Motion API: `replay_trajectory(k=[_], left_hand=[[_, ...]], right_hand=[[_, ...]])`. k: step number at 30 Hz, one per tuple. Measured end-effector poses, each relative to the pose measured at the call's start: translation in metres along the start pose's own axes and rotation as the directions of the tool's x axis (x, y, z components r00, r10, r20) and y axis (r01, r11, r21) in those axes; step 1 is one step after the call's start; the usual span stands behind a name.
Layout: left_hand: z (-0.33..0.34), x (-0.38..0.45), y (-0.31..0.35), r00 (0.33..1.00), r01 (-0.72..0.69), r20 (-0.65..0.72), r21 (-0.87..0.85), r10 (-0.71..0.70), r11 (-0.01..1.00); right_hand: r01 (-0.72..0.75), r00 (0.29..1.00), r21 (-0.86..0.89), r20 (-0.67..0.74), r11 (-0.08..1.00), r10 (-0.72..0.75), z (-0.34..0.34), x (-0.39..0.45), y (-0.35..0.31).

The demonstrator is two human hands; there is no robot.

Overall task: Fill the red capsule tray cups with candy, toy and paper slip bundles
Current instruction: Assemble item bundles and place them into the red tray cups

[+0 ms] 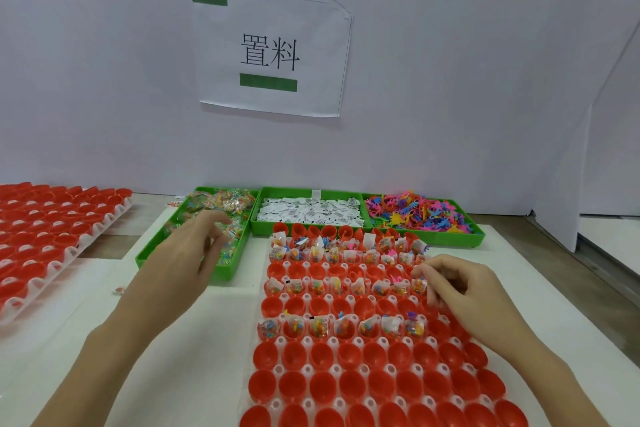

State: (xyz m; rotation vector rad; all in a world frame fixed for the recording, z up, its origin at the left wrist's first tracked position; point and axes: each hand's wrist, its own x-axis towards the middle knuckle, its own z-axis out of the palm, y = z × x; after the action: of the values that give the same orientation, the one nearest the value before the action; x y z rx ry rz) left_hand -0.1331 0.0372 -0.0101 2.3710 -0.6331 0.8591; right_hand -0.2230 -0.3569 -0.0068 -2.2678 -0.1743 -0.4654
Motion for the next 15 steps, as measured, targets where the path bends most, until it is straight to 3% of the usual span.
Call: replay_trajectory(k=[6, 10, 15], left_hand=[[0.019, -0.008, 0.050, 0.967, -0.198, 0.146, -0.090, 0.209, 0.976], [0.030, -0.011, 0.065, 0.959, -0.206, 0.146, -0.231, 0.243, 0.951], [0.028, -0.013, 0.066, 0.954, -0.247, 0.127, -0.180, 0.271, 0.952]], right_hand=[[0.005, 0.998, -0.049, 0.063, 0.999, -0.002, 0.009, 0.008, -0.014], [0.050, 0.990, -0.205, 0.143, 0.978, -0.020, 0.012, 0.041, -0.023], [0.080, 0.980, -0.332, 0.200, 0.940, -0.013, 0.029, 0.107, -0.020]])
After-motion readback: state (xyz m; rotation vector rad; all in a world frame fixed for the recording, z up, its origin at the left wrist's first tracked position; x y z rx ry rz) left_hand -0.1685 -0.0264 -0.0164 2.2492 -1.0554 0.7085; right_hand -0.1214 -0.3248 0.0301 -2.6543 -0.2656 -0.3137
